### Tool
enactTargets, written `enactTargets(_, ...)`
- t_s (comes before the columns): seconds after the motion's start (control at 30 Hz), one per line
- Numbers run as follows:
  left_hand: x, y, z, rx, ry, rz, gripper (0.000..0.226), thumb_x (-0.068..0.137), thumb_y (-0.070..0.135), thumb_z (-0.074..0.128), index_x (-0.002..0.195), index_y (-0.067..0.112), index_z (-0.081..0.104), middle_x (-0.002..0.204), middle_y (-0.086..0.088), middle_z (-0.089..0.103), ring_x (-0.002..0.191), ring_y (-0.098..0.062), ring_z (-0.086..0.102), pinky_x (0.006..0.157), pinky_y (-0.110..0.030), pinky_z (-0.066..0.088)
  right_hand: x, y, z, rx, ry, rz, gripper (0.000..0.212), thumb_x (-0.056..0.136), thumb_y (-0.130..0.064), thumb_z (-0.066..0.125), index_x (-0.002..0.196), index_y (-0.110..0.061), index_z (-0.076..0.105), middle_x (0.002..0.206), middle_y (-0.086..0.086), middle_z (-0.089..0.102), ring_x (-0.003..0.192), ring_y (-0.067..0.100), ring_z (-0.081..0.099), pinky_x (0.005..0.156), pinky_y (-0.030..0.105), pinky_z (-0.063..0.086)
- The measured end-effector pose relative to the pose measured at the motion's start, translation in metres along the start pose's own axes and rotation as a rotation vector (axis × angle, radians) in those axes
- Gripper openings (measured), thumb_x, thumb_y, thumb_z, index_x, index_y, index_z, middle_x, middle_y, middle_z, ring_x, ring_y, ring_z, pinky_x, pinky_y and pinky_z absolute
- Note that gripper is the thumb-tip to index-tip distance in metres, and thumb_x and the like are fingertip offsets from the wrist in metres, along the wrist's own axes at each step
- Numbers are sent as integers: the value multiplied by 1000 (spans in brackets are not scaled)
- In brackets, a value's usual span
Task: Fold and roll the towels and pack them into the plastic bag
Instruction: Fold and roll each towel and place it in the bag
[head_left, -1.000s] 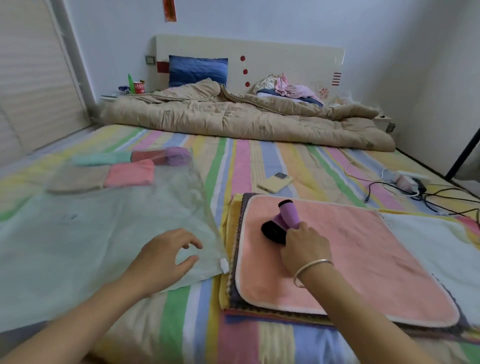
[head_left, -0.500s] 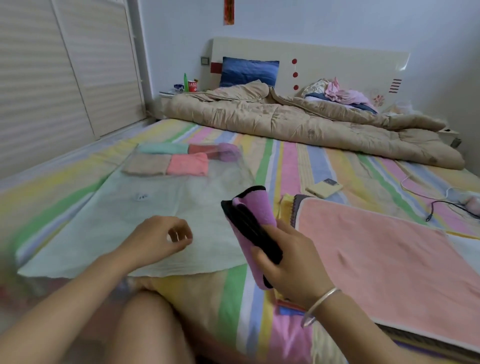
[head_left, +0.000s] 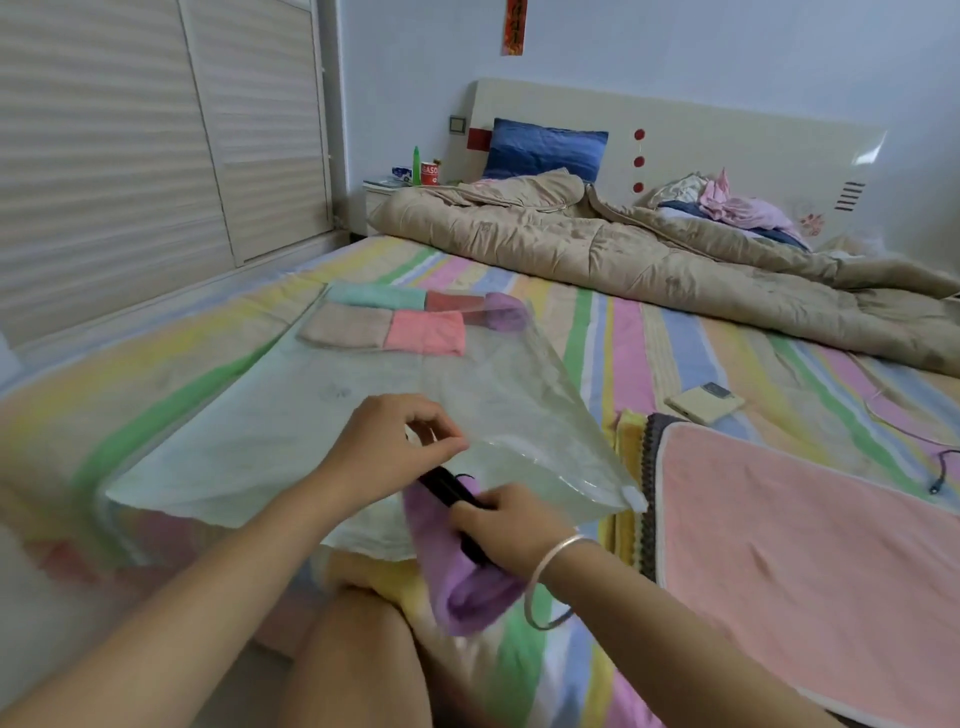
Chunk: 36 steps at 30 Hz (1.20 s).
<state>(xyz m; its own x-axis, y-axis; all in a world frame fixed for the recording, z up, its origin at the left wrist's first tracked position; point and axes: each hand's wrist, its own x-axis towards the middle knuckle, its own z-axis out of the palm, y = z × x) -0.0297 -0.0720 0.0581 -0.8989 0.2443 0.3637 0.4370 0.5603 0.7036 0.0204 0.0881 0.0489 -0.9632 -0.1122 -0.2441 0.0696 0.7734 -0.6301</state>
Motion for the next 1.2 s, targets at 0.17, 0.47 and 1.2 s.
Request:
enactTargets(0.17,7,6,-6,-58,25,5,4,75,29,80,73,29,77,76,13,70,74,-5,64,64,-17,43,75,-37,6,749,107,294,27,95,-20,43,72,-7,46,64,9,48,58,21,51,52,23,47)
enactTargets(0.47,50,-13,-33,-118,-76,-95,29,94,42,55,79,28,76,78,14,73,76,-6,67,73,-26,52,251,7,17,1105,760,231,55,69,-63,44,98,-18,57,69,-4,55,57,18,53,65,32,45)
enactTargets(1.2,149,-188,38,371,-155,-286,90,72,77,15,152,35,18,162,3,11,149,-12,6,121,-36,2,284,50,12,-611,313,134,89,67,-72,17,149,-39,10,158,12,12,144,41,3,114,57,-6)
